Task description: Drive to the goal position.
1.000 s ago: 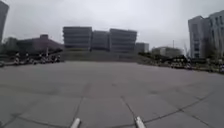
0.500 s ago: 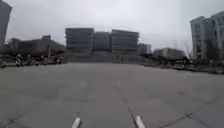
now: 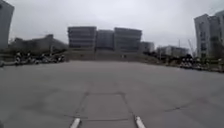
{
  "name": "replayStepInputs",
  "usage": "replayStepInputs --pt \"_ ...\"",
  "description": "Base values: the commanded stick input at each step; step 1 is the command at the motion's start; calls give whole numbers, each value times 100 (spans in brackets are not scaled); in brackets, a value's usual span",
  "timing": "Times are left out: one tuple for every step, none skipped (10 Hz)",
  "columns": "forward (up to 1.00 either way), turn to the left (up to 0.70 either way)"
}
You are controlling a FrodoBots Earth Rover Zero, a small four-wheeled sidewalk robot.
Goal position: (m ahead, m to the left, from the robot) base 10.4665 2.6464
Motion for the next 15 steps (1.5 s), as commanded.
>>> replayStepInputs --pt "100 0" --pt "100 0" --pt "100 0" --pt "100 0" --pt "100 0" --pt "100 0" --pt "100 0" --pt "100 0" --pt "100 0" --pt "100 0" --pt "100 0" --pt "100 0" --pt "100 0" --pt "100 0" --pt "100 0"
